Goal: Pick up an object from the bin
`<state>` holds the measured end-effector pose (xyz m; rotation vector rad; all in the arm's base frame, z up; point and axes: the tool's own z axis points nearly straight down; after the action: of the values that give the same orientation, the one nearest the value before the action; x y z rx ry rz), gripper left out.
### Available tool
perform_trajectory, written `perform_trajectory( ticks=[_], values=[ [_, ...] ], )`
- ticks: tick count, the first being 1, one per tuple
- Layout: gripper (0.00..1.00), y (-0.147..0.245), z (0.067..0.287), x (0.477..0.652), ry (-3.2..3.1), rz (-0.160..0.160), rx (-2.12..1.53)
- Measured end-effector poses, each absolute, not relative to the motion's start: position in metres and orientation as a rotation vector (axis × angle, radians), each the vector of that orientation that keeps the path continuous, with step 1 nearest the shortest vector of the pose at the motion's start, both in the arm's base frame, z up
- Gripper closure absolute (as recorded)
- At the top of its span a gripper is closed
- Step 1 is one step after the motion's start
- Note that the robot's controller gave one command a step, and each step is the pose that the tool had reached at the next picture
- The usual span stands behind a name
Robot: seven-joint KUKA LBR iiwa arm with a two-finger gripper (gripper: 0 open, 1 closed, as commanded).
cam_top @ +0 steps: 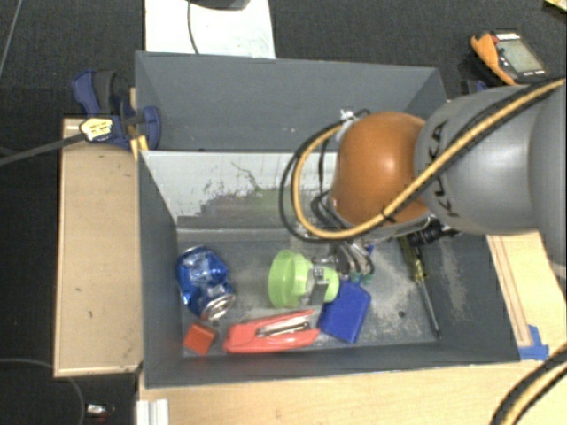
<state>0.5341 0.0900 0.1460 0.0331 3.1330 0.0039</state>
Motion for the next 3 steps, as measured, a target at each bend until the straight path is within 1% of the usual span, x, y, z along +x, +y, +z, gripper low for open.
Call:
perform_trajectory(
  ticks=[1,2,3],
  values=[
    [0.00,0.088,0.146,0.555,3.125,0.002,-0.224],
    [0.00,0.088,0.117,0.558,3.134,0.003,0.077],
    [0.00,0.064,0.075,0.568,3.119,0.003,-0.193]
  ],
)
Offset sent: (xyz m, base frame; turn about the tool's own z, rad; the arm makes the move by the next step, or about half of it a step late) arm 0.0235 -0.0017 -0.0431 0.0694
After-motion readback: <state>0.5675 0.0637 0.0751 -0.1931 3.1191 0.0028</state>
